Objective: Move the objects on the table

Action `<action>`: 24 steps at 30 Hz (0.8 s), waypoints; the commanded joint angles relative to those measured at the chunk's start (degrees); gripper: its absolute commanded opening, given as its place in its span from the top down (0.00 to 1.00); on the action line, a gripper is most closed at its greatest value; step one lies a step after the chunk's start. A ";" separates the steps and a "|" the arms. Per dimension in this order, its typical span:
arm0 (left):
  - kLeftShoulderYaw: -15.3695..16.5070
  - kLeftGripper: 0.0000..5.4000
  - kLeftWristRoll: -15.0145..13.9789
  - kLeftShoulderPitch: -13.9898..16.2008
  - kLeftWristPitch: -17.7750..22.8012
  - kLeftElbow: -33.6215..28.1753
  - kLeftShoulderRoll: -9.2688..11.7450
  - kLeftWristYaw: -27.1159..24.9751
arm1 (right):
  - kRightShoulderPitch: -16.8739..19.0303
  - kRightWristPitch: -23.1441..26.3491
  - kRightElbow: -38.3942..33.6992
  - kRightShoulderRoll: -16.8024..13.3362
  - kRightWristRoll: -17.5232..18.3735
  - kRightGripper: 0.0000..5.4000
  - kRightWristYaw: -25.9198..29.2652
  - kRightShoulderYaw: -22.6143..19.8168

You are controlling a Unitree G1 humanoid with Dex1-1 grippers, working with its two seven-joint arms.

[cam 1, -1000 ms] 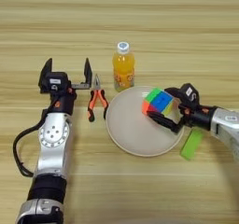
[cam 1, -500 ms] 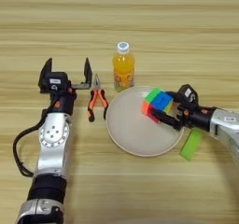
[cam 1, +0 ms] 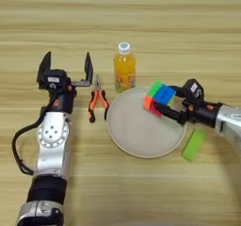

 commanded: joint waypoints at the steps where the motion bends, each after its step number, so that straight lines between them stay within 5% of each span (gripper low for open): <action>1: -0.50 0.00 -1.73 -0.20 -0.49 -4.14 1.82 -2.90 | -2.38 1.51 -3.34 -1.89 2.18 0.39 1.37 -2.13; 6: -3.46 0.00 -5.47 0.36 1.54 -10.84 4.05 -10.12 | -4.41 2.84 -4.94 -3.95 4.47 0.39 3.26 -4.52; 16: -11.05 0.00 -17.49 1.76 15.48 -21.28 10.11 -29.61 | -8.16 2.60 -5.19 -11.23 10.42 0.39 12.37 -9.53; 24: -17.04 0.00 -18.69 2.32 22.23 -24.96 12.27 -38.84 | -8.79 0.21 -5.76 -15.43 11.97 0.39 20.49 -9.97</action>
